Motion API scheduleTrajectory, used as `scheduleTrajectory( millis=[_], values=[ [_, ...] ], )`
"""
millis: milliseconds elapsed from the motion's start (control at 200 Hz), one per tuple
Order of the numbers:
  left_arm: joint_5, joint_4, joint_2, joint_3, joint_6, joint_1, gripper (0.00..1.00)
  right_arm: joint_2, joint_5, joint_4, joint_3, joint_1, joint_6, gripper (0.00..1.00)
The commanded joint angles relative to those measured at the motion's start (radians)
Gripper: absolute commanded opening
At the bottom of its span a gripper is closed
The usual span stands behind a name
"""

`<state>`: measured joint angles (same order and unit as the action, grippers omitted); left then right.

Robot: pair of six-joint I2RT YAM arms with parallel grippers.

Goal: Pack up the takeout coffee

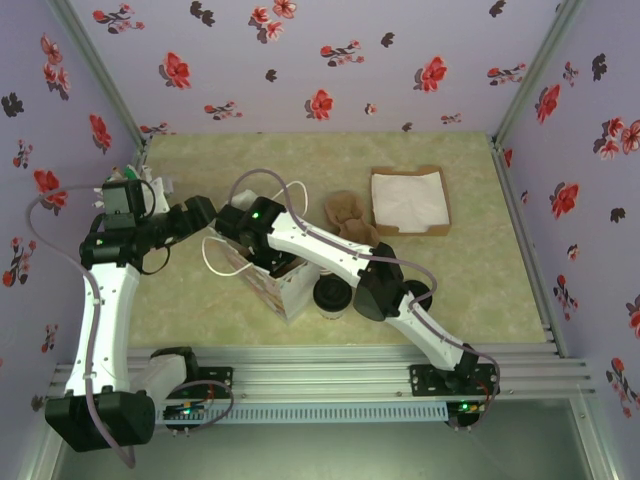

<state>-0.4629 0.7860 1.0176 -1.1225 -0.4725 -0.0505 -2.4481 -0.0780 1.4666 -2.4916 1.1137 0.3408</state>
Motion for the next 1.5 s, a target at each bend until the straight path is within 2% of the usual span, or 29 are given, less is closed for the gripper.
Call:
scheduleTrajectory(
  millis=[0,335,510,1040,1265,1495],
  values=[
    [-0.011,-0.004,-0.024,0.005,-0.011,0.003,0.81,0.02,-0.005,0.014,-0.018,0.006,0.018,0.58],
    [-0.012,-0.003,-0.027,-0.002,-0.016,0.003,0.82,0.061,-0.029,0.034,-0.064,0.006,0.026,0.74],
    [-0.012,-0.002,-0.031,-0.005,-0.02,0.003,0.82,0.095,-0.029,0.022,-0.068,0.007,0.026,0.8],
    [-0.014,0.011,-0.057,-0.054,-0.025,0.003,0.84,0.21,-0.023,-0.067,-0.069,0.007,0.04,0.9],
    [-0.016,0.064,-0.094,-0.127,-0.016,0.002,0.9,0.252,0.006,-0.096,-0.066,0.008,0.035,0.99],
    [-0.016,0.103,-0.128,-0.21,-0.023,0.002,0.99,0.315,0.02,-0.142,-0.061,0.008,0.021,0.99]
  ],
)
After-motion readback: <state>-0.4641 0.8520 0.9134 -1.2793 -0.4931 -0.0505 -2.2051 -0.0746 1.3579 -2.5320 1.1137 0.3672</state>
